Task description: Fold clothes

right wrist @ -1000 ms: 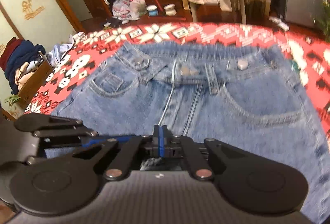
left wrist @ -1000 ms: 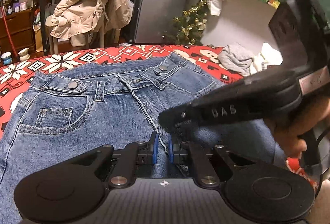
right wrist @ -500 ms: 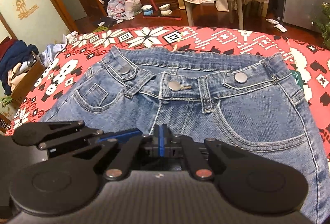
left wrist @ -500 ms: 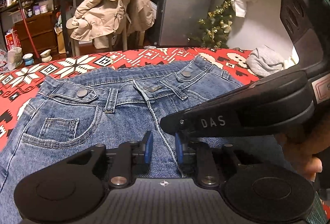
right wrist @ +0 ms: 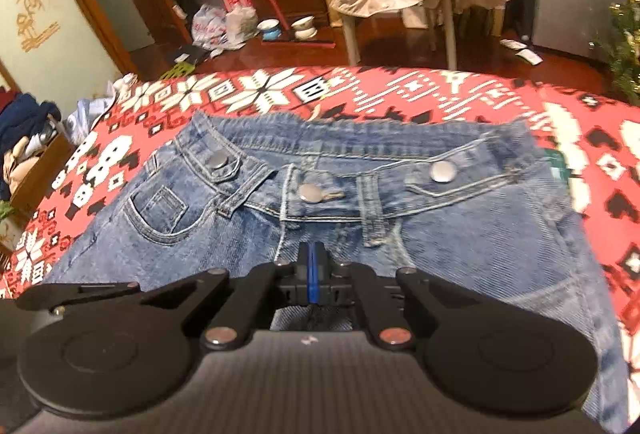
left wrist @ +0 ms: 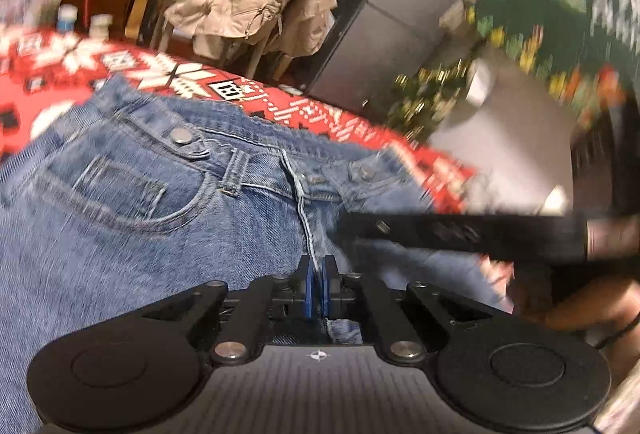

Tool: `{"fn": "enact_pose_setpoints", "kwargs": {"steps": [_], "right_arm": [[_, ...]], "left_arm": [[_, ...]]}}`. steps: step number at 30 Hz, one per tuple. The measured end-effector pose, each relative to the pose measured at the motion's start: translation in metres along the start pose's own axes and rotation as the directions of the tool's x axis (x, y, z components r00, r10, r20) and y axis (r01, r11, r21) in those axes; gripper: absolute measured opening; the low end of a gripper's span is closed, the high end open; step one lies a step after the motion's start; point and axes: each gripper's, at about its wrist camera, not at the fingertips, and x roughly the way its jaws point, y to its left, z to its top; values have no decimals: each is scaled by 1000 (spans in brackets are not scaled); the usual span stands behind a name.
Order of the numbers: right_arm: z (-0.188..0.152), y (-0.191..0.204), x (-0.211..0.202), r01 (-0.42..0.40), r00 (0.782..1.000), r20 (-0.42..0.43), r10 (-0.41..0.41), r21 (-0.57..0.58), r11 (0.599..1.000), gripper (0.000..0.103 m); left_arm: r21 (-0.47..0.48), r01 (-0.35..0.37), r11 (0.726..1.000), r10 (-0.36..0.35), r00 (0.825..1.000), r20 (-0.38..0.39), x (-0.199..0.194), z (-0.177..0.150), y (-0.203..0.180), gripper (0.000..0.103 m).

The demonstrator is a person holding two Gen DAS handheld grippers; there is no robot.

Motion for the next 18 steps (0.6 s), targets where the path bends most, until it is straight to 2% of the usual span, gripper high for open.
{"fn": "enact_pose_setpoints", "kwargs": {"steps": [2,5,7,13,18], "right_arm": [[-8,-4,-14,-24,1000,-3,24,42,999,4],[-32,-3,-30,-54,998,-23,55,76,996,4],[-49,1,-39,-61,997,-33,63,70,996,4],[-103,25,-58,9,997,-73,-8,17,1000,4],[-130,33,-78,15,996,-86,-12,28,1000,4]], "left_arm": [[-95,41,995,-41,999,4,-10,2,15,2],[-171,85,982,-84,996,10,-29,0,27,2],[-151,79,985,-81,997,-8,-40,-5,25,2],[-40,25,999,-29,994,-106,-62,-38,8,2],[-19,21,1000,-23,989,-148,-78,-70,2,3]]}}
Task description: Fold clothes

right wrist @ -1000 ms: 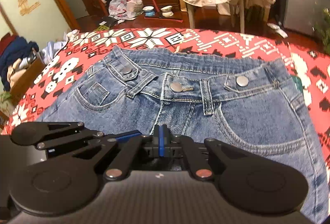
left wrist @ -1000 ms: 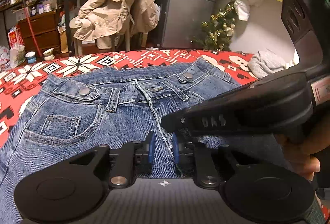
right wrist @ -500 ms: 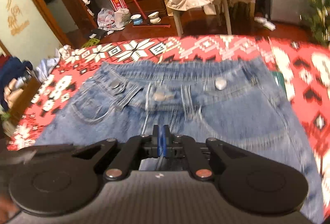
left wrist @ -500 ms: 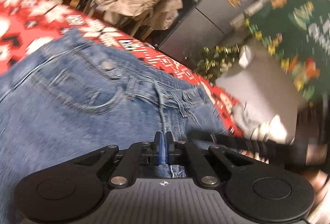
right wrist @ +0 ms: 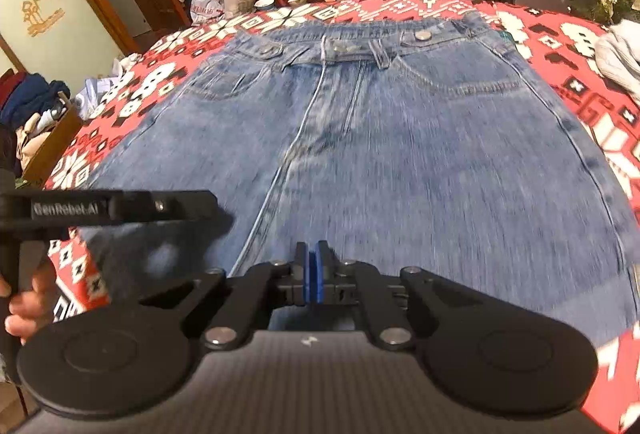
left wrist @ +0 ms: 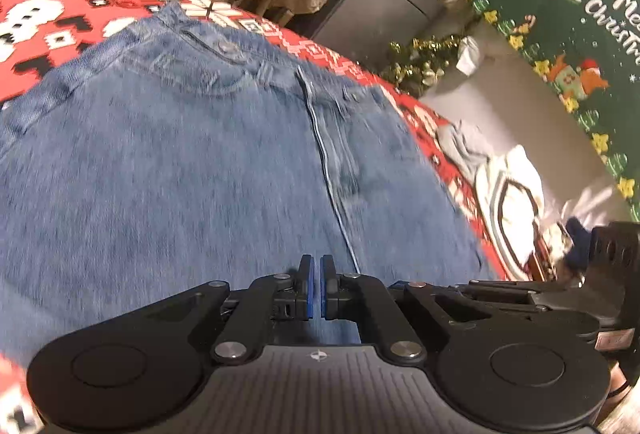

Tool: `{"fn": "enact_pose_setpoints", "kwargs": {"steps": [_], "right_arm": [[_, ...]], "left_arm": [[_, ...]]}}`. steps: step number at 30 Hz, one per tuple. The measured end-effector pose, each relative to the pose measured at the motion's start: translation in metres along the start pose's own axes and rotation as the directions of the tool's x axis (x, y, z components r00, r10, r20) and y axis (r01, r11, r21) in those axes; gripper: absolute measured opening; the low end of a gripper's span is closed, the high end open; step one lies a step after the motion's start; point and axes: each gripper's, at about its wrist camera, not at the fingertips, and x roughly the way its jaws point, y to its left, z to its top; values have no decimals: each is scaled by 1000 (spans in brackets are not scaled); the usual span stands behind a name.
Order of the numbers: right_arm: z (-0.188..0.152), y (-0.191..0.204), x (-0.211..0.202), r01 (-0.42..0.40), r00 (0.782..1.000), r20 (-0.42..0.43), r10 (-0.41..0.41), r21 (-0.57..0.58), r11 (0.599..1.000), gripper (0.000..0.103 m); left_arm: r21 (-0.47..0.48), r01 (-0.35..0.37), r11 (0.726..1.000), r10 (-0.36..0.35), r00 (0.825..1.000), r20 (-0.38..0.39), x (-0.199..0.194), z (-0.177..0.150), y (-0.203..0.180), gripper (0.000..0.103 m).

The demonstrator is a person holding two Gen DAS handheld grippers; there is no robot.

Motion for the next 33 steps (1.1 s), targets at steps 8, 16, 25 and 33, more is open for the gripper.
{"fn": "enact_pose_setpoints", "kwargs": {"steps": [8,16,25,33], "right_arm": [[-42,3,-29,1,1000,29,-3,39,999,10],[-40,-1,-41,26,990,134,-32,43,999,11],[24,-1,5,177,964,214,-156,-84,981,15],[31,-7,22,274,949,197,-246,-132,952,32]], "left_arm": [[1,20,1000,-20,997,-68,-5,-26,-1,3],[-24,14,1000,-15,999,-52,-4,-28,3,3],[17,-12,1000,13,999,-51,-2,-25,-6,3],[40,-40,998,42,998,-53,-1,-25,-10,3]]}}
